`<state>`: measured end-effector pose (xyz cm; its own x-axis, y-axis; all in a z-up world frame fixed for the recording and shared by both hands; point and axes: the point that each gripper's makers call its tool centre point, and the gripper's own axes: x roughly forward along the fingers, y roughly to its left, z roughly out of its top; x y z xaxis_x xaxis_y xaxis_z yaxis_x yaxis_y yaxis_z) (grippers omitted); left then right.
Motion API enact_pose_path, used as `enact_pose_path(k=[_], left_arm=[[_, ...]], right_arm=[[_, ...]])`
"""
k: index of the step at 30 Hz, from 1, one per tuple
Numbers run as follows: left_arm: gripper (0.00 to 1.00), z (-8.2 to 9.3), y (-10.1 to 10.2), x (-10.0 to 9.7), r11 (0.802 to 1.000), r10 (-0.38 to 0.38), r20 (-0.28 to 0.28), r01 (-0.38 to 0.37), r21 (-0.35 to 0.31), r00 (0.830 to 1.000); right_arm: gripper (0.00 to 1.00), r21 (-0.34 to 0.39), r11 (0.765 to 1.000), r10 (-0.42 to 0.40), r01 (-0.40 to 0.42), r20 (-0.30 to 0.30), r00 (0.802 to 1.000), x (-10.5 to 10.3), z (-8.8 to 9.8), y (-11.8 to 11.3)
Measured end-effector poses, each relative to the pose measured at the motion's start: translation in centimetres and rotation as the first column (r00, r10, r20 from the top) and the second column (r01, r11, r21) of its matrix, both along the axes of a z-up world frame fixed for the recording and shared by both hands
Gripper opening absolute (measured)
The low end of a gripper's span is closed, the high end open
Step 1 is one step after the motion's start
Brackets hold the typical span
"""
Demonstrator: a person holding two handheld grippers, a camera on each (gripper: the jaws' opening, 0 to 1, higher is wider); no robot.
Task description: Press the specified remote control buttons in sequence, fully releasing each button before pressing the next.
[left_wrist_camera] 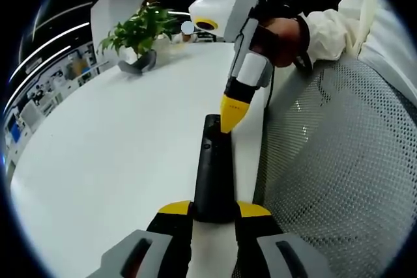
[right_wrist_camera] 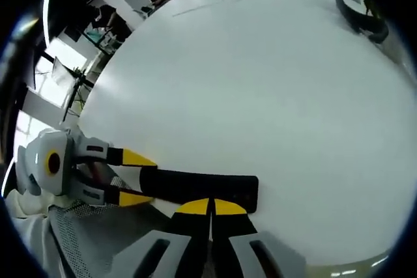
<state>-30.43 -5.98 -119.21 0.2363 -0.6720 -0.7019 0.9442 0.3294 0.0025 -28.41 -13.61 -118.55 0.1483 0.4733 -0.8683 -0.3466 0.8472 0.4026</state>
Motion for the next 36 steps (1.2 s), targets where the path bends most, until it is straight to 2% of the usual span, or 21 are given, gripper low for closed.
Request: enact_pose_path(k=[4, 9, 12, 13, 15, 16, 24, 29, 33, 36], left_arm=[[0.24, 0.0, 0.0, 0.0, 1.0, -0.004, 0.001, 0.004, 0.003, 1.0], [0.24, 0.0, 0.0, -0.1, 1.0, -0.005, 0.0, 0.005, 0.004, 1.0], [0.24, 0.0, -0.1, -0.1, 1.0, -0.01, 0.0, 0.01, 0.003, 1.0], [0.24, 0.0, -0.1, -0.1, 1.0, -0.009, -0.001, 0.009, 0.002, 1.0], [0.24, -0.1, -0.1, -0.1, 1.0, -0.009, -0.002, 0.009, 0.002, 1.0], [0.24, -0.1, -0.1, -0.1, 1.0, -0.009, -0.001, 0.009, 0.002, 1.0], [0.24, 0.0, -0.1, -0.1, 1.0, -0.01, -0.002, 0.01, -0.001, 1.0], [0.24, 0.0, -0.1, -0.1, 1.0, -0.009, -0.003, 0.009, -0.001, 1.0], [0.24, -0.1, -0.1, -0.1, 1.0, -0.013, 0.0, 0.013, -0.001, 1.0], [0.24, -0.1, -0.1, -0.2, 1.0, -0.017, 0.002, 0.017, 0.001, 1.0]], right_arm=[[0.0, 0.018, 1.0, -0.006, 0.006, 0.013, 1.0, 0.1, 0.4, 0.3], [0.0, 0.026, 1.0, -0.004, 0.002, 0.064, 0.998, 0.8, 0.7, 0.5], [0.0, 0.031, 0.999, 0.014, -0.016, 0.052, 0.999, 0.6, 0.6, 0.9], [0.0, 0.022, 0.999, 0.026, -0.028, 0.051, 0.998, 0.3, 0.4, 1.0], [0.0, -0.074, 0.993, 0.094, -0.089, 0.073, 0.993, 0.2, -0.3, 0.1], [0.0, -0.041, 0.996, 0.077, -0.073, 0.082, 0.994, 0.3, 0.0, 0.8], [0.0, -0.021, 0.999, 0.048, -0.047, 0.058, 0.997, 0.4, 0.0, 0.5], [0.0, -0.035, 0.998, 0.048, -0.046, 0.069, 0.996, 0.3, -0.1, 0.5], [0.0, -0.018, 1.0, -0.004, 0.005, 0.022, 1.0, 0.5, -0.2, 0.4], [0.0, -0.015, 1.0, -0.009, 0.009, 0.021, 1.0, 0.5, -0.2, 0.4]])
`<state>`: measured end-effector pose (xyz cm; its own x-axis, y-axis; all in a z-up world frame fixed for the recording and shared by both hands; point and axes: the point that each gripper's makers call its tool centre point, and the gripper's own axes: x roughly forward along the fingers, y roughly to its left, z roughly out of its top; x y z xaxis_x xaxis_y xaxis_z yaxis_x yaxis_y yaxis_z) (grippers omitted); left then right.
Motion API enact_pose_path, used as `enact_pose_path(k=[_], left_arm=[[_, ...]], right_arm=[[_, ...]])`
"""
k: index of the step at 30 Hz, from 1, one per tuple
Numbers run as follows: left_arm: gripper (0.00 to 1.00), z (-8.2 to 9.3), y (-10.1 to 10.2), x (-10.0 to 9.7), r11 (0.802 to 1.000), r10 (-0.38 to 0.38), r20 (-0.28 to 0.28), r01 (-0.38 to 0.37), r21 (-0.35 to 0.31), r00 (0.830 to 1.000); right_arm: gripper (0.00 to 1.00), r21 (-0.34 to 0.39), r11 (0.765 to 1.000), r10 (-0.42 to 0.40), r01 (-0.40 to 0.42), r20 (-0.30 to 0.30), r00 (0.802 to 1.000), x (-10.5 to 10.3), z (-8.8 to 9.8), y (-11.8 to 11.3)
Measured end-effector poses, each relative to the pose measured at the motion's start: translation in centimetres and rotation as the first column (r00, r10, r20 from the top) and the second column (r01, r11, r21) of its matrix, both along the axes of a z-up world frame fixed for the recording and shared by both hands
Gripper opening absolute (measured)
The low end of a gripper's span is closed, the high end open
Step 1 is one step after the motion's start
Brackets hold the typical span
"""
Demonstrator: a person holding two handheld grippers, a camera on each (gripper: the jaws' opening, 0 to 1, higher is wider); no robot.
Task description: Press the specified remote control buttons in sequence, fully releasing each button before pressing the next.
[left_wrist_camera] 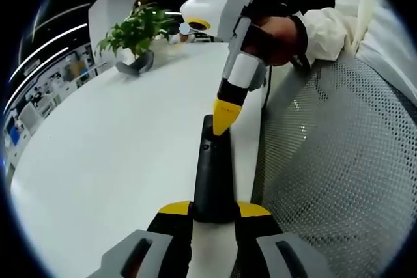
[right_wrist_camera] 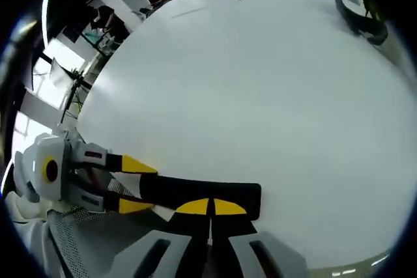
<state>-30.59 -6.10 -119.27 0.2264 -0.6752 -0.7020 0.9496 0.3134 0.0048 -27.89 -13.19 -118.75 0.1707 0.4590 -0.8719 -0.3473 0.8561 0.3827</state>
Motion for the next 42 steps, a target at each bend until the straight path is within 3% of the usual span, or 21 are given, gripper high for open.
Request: enact_pose_path(k=[7, 12, 16, 29, 37, 42], left_arm=[[0.24, 0.0, 0.0, -0.1, 1.0, -0.004, 0.003, 0.004, 0.007, 1.0], [0.23, 0.0, 0.0, -0.2, 1.0, -0.01, 0.005, 0.01, 0.012, 1.0], [0.23, 0.0, -0.6, -1.2, 0.999, -0.049, -0.01, 0.049, 0.007, 0.999], [0.23, 0.0, -0.7, -1.0, 0.999, -0.053, -0.006, 0.053, 0.004, 0.999], [0.23, 0.1, -0.7, -0.9, 0.999, -0.048, -0.005, 0.048, 0.005, 0.999], [0.23, 0.1, -0.8, -0.9, 0.999, -0.043, -0.008, 0.043, 0.002, 0.999]], right_arm=[[0.0, -0.015, 1.0, 0.025, -0.025, 0.025, 0.999, -0.1, 0.1, 0.1], [0.0, 0.029, 0.999, -0.03, 0.031, -0.031, 0.999, 0.1, 0.1, 0.0], [0.0, 0.107, 0.994, -0.03, 0.032, -0.023, 0.999, 0.1, 0.7, 1.2], [0.0, 0.099, 0.994, 0.04, -0.035, -0.043, 0.998, -0.8, 0.3, 2.0], [0.0, 0.082, 0.994, 0.076, -0.076, -0.002, 0.997, -0.7, 0.2, 2.0], [0.0, 0.006, 0.98, 0.199, -0.2, 0.078, 0.977, -0.7, 0.2, 2.1]])
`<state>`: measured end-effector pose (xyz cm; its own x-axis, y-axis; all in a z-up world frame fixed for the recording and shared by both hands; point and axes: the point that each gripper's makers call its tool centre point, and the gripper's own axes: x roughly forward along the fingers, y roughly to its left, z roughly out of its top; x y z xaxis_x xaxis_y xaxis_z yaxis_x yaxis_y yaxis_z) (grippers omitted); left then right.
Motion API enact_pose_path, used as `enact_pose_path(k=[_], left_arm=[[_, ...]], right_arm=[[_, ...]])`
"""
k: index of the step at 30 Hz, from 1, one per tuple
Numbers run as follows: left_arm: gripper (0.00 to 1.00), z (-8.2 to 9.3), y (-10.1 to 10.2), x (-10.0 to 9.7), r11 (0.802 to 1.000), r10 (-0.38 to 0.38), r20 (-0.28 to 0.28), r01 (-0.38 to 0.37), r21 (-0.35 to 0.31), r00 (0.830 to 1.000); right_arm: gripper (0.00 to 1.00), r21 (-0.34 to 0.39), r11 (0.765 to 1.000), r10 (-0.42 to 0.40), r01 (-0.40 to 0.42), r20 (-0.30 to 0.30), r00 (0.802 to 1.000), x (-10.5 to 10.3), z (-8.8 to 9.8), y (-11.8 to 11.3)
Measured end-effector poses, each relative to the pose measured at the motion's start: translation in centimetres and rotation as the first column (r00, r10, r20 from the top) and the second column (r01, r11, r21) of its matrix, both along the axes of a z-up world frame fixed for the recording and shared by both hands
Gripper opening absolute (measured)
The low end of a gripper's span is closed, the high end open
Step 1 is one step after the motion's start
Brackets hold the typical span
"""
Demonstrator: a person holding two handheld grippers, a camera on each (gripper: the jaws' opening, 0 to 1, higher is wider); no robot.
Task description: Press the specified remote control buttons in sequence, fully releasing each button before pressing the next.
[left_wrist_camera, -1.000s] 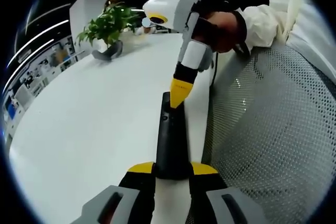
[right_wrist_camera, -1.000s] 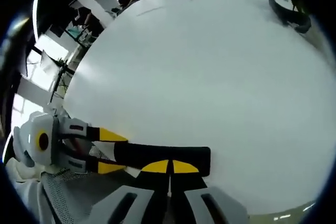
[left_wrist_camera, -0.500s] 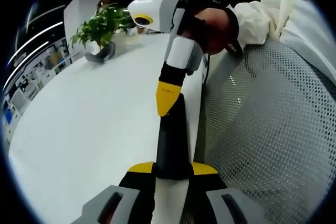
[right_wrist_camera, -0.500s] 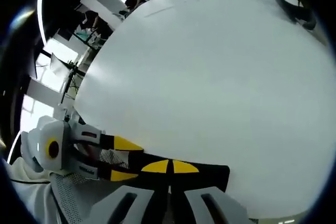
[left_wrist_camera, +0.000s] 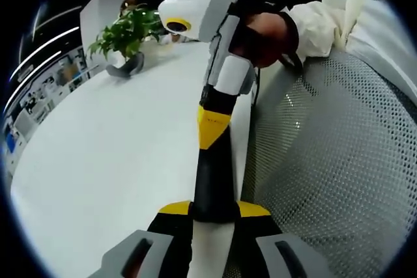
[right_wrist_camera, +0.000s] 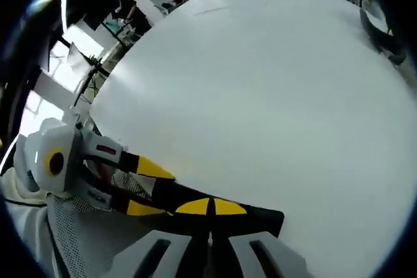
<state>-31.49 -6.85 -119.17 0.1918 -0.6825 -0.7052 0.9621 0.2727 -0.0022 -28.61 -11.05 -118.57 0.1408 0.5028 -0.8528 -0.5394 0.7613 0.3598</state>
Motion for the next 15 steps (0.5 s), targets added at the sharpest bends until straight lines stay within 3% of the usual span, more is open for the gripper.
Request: enact_pose_path(k=[8, 13, 15], left_arm=[[0.24, 0.04, 0.0, -0.05, 1.0, 0.002, 0.0, -0.002, 0.0, 1.0], [0.24, 0.06, 0.02, -0.07, 1.0, 0.001, 0.003, -0.001, -0.001, 1.0], [0.24, 0.06, 0.04, -0.07, 1.0, 0.0, 0.002, 0.0, -0.001, 1.0]], right_arm=[[0.0, 0.044, 0.997, -0.065, 0.068, -0.065, 0.996, 0.2, 0.03, -0.22], [0.0, 0.035, 0.998, -0.059, 0.061, -0.057, 0.997, 0.02, 0.12, -0.26], [0.0, 0.035, 0.997, -0.071, 0.074, -0.08, 0.994, -0.09, 0.15, -0.4]])
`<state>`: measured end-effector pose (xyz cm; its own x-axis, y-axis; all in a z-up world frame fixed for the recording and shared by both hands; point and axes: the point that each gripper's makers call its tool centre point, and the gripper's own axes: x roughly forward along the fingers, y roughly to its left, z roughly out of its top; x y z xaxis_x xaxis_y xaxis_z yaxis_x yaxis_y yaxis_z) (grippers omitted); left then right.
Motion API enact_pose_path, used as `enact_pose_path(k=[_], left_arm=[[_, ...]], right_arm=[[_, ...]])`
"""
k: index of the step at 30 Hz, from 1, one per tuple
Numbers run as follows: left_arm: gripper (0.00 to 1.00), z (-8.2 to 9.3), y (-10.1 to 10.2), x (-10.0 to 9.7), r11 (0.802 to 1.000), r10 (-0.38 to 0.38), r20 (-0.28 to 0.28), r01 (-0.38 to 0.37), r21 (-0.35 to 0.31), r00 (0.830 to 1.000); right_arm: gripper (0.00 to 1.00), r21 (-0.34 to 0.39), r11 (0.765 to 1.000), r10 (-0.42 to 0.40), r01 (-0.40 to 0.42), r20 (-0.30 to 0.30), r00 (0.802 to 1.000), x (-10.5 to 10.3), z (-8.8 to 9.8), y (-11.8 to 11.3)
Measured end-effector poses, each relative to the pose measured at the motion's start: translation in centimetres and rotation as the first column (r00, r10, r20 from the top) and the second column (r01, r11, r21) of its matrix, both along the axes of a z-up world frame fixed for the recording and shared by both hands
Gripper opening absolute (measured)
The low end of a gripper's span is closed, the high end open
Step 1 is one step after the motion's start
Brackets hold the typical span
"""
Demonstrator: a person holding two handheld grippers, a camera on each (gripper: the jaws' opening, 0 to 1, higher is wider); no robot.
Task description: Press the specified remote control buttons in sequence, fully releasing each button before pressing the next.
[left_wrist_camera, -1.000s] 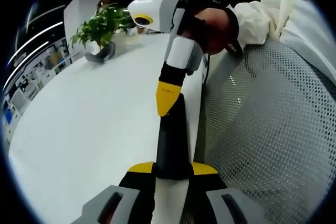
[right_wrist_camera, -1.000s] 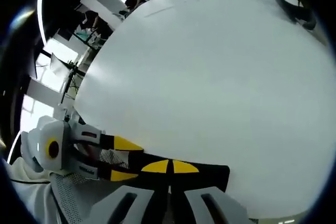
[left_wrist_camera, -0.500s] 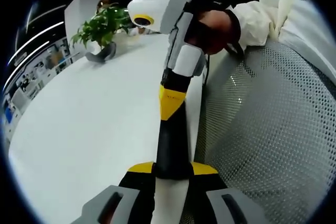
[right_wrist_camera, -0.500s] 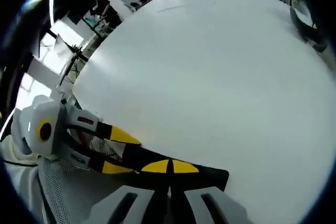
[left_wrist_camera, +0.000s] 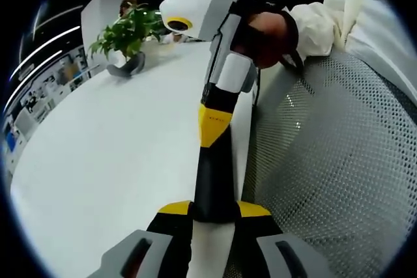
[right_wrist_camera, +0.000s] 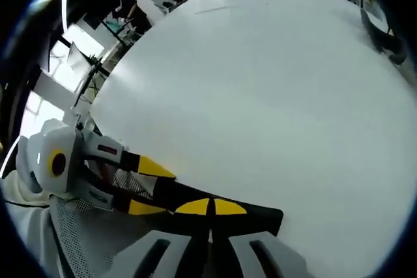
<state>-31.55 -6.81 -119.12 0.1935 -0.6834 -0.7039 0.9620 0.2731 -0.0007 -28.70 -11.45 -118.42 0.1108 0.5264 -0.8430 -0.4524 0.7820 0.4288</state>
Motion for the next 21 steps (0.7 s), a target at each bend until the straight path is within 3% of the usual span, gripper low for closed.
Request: enact_pose_path(k=[9, 21], left_arm=[[0.24, 0.0, 0.0, -0.1, 1.0, -0.006, 0.003, 0.006, 0.002, 1.0], [0.24, -0.1, 0.0, -0.1, 1.0, -0.006, 0.002, 0.006, 0.0, 1.0]], right_arm=[[0.0, 0.068, 0.995, -0.063, 0.067, -0.059, 0.996, -0.2, 0.7, 0.2], [0.0, 0.027, 0.999, -0.021, 0.023, -0.074, 0.997, -1.0, 0.0, 0.2]])
